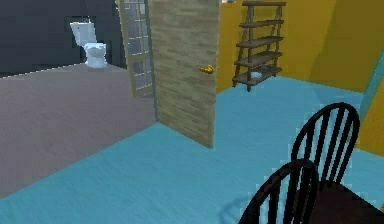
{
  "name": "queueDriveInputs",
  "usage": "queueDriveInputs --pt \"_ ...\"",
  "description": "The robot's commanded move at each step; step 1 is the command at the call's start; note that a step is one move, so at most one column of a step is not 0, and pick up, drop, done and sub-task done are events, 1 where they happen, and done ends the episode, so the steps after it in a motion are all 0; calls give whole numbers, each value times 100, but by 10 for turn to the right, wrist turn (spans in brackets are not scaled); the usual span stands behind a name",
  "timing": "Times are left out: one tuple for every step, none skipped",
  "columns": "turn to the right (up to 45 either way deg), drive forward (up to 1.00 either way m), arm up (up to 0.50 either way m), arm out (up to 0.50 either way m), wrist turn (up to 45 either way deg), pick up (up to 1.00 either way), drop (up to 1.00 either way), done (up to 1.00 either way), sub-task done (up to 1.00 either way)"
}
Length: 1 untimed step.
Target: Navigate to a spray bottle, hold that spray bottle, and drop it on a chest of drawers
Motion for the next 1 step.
queueDriveInputs --pt "0 0 24 0 0 0 0 0 0"
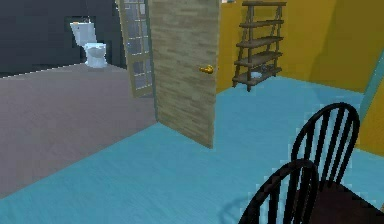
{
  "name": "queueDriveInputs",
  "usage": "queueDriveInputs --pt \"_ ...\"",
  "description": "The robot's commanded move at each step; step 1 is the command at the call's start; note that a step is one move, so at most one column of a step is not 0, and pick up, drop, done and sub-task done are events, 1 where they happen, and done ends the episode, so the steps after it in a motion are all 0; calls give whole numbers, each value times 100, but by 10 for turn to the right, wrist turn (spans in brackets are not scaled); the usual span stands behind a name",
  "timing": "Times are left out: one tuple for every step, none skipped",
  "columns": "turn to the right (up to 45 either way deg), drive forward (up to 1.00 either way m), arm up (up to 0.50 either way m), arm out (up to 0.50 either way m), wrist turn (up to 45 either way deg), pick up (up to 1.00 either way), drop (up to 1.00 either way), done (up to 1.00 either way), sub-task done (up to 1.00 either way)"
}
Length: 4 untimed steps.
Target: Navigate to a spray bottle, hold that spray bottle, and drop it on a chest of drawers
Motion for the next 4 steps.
queueDriveInputs --pt "0 0 0 0 -450 0 0 0 0" --pt "0 0 0 0 -450 0 0 0 0" --pt "0 0 0 0 -30 0 0 0 0" --pt "0 0 0 -46 0 0 0 0 0"
